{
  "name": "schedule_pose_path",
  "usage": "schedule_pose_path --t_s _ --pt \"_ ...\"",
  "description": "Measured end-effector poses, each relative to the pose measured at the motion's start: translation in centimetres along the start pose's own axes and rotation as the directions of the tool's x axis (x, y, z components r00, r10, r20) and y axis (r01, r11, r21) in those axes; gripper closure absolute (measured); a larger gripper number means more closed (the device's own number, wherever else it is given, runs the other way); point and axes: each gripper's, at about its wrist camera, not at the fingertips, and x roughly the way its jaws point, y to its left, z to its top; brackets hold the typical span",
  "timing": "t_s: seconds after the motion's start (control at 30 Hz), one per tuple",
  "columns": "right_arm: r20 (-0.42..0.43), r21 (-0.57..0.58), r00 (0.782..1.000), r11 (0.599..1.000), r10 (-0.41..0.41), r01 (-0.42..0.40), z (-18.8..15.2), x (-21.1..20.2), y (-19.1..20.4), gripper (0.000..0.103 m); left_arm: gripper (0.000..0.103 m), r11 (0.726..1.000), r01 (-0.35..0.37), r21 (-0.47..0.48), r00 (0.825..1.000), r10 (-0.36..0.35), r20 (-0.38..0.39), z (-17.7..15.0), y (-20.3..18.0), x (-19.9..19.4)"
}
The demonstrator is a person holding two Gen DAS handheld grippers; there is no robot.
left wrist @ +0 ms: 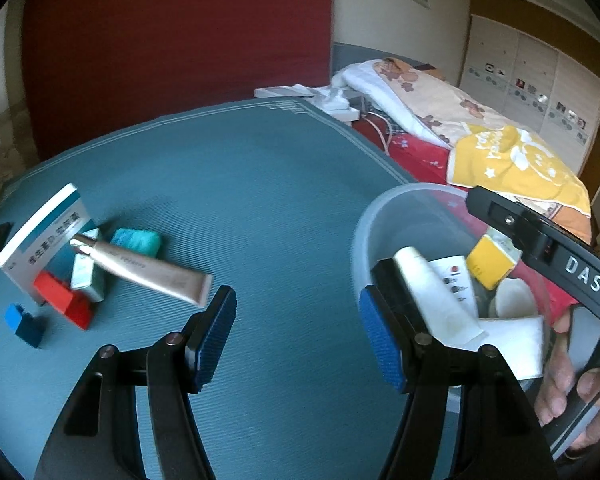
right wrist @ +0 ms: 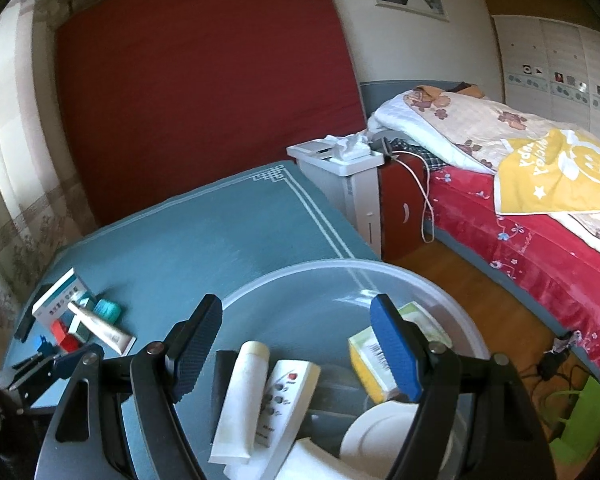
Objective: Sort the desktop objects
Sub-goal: 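Open the right gripper to drop the box in the basin while the left releases the white tube, then withdraw both open grippers from the basin back over the table items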
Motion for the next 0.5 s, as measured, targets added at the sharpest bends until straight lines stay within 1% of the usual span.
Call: schedule_pose_path --t_s 0.17,0.33,0.5 --pt "-0.016 -0.029 0.999 0.999 0.029 -0.029 -0.8 0.1 1.3 0.023 0.035 0.998 -0.062 -0.013 0.998 0.062 0.006 -0.4 1.2 -0.1" --pt "-0.018 -0.072 0.998 0.996 0.053 -0.054 -1.6 0.0 2.9 0.023 0.035 0.993 -0.116 -0.004 0.993 0.116 0.019 -0.7 2.0 -0.4" --pt "-0.029 -0.092 0.998 0.994 0.064 -0.066 -2.2 0.2 3.9 0.023 0.035 0.991 -0.133 0.001 0.991 0.133 0.02 -1.2 2.8 -0.8"
